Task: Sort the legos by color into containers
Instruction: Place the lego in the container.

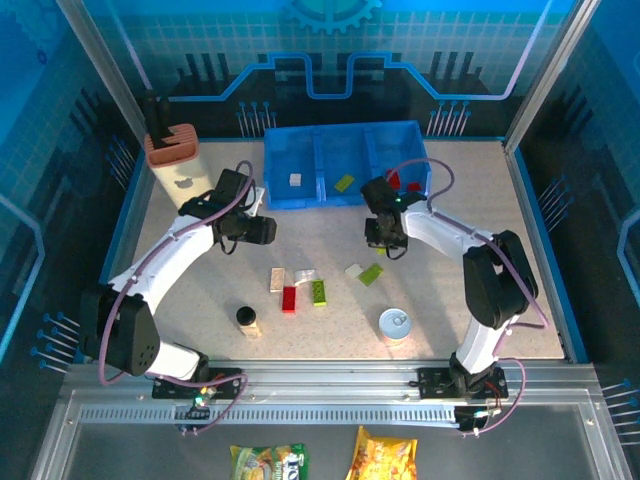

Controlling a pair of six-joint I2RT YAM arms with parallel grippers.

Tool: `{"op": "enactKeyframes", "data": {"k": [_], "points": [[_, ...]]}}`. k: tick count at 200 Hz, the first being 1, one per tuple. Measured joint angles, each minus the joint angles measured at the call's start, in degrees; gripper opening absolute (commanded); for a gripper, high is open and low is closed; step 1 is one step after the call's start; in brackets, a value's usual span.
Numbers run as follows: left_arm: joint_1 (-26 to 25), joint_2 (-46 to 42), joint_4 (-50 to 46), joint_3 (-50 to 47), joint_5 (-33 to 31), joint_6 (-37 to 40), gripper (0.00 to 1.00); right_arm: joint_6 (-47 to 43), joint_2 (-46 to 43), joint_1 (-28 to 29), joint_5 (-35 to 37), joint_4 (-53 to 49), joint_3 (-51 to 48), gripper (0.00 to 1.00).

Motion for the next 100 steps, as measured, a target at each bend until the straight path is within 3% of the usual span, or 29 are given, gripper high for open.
{"op": "enactKeyframes", "data": {"k": [100], "points": [[0.0, -0.04, 0.09, 0.0, 0.26, 0.0, 0.59, -7.85, 13.49, 0.48, -0.63, -1.16, 22.51, 0.24]]}}
